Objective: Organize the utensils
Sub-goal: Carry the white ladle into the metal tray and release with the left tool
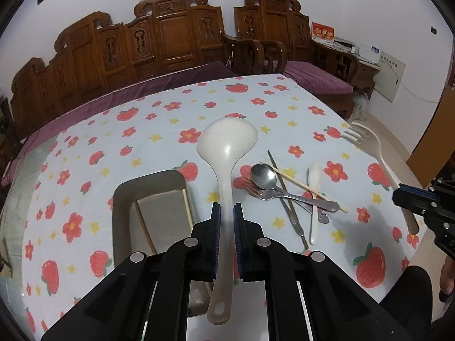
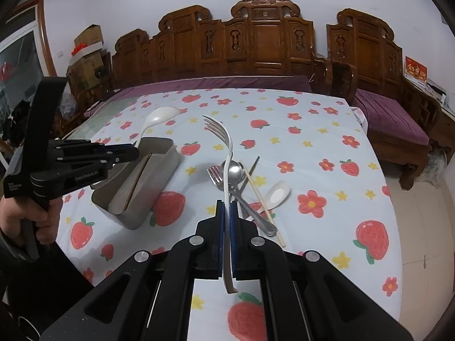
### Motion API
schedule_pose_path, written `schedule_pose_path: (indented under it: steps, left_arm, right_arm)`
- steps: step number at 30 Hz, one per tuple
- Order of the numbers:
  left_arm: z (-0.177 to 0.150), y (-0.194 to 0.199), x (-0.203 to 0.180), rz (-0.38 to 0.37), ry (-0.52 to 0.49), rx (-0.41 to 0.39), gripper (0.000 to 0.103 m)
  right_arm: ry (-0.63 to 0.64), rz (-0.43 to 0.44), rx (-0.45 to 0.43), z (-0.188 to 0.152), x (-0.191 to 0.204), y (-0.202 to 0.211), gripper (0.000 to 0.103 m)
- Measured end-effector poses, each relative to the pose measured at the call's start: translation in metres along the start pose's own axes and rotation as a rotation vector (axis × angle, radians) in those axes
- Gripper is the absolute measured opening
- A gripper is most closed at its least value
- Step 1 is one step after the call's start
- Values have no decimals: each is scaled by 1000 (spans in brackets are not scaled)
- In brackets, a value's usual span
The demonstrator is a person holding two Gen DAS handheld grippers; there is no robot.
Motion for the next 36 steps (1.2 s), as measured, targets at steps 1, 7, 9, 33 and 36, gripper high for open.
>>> schedule_pose_path:
  steps: [1, 7, 9, 33, 36]
  left_arm:
    - [-1, -1, 4, -3, 2, 0, 8]
    - [-8, -12, 30, -1, 16, 5, 8]
    - [-11, -17, 42, -2, 28, 8, 8]
    - [-37, -89, 102, -44, 121, 141, 8]
    - [-35, -92, 102, -45, 120, 144, 9]
  right_arm:
    - [2, 1, 4, 1, 3, -3, 5]
    - [6, 7, 27, 9, 18, -22, 5]
    - [7, 10, 35, 12, 22, -29, 5]
    - [68, 56, 106, 42, 93, -89, 5]
    - [70, 56, 112, 44, 96, -93, 5]
Point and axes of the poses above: each gripper's, at about its wrist camera, not at the fingertips, and y roughly against the way its jaws point, x to its left, z to its top, the point moved 10 cm from there along -y, roughly the way its jaws point, and after that the axes turned 15 degrees about x, right-handed, at the moved point
